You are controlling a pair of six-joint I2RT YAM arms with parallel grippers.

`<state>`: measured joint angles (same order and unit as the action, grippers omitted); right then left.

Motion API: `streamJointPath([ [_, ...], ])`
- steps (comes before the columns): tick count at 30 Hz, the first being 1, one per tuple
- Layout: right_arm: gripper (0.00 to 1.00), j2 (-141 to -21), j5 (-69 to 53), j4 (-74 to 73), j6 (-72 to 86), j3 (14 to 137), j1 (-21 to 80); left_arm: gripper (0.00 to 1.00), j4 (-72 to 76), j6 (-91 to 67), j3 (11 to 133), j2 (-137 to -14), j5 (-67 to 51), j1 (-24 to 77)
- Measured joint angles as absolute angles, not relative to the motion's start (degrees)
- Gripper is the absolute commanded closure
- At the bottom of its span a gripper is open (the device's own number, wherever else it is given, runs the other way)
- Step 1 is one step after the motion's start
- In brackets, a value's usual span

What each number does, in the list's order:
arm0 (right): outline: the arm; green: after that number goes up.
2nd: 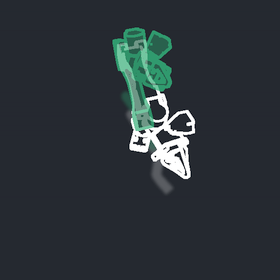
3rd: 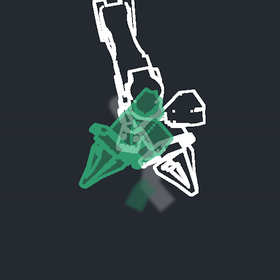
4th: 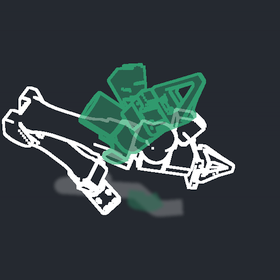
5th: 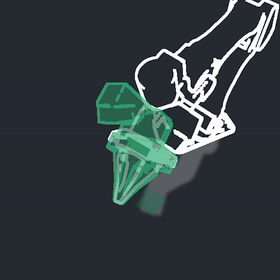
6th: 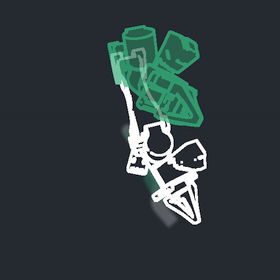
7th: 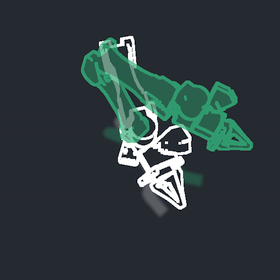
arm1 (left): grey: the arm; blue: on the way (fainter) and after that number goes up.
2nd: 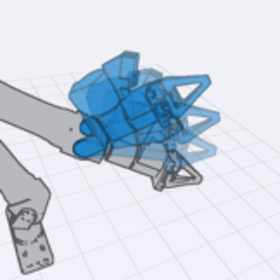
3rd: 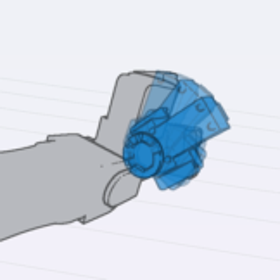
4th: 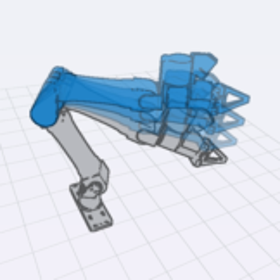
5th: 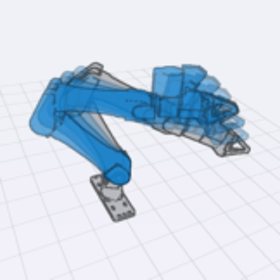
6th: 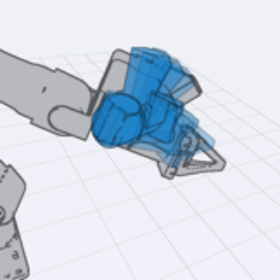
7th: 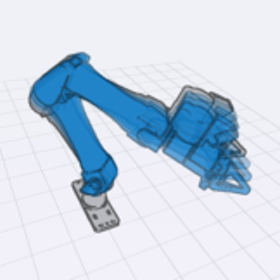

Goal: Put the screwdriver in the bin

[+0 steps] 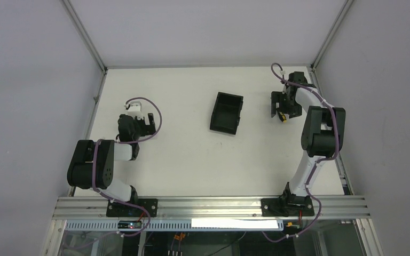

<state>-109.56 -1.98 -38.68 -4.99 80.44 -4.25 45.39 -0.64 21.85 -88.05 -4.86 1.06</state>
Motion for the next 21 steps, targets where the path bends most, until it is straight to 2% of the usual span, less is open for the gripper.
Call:
streamJointPath([
  [4,0.32,-112.55,-1.96,-38.28,-6.39,80.6,-4.25,0.01,45.39,-0.64,21.85,-88.05,-4.86,1.06],
  [6,0.43,-113.84,-1.54,-38.06,-7.05,80.86,-4.25,0.01,45.39,-0.64,21.85,-88.05,-4.86,1.06],
  [7,0.51,-113.97,-1.37,-37.78,-7.25,81.17,-4.25,0.01,45.39,-0.64,21.85,-88.05,-4.89,1.06],
  [8,0.64,-114.04,-1.39,-37.17,-7.4,81.23,-4.25,0.01,45.39,-0.64,21.85,-88.05,-4.86,1.06],
  [11,0.83,-114.24,-0.95,-36.23,-7.53,81.21,-4.25,0.01,45.39,-0.64,21.85,-88.05,-4.89,1.06],
  [15,0.89,-114.17,0.27,-35.99,-6.26,81.32,-4.25,0.01,45.39,-0.64,21.85,-88.05,-4.89,1.06],
  [21,0.91,-110.96,1.54,-40.62,0.01,82.91,-3.92,0.01,45.39,-0.64,21.85,-88.05,-4.86,1.06],
])
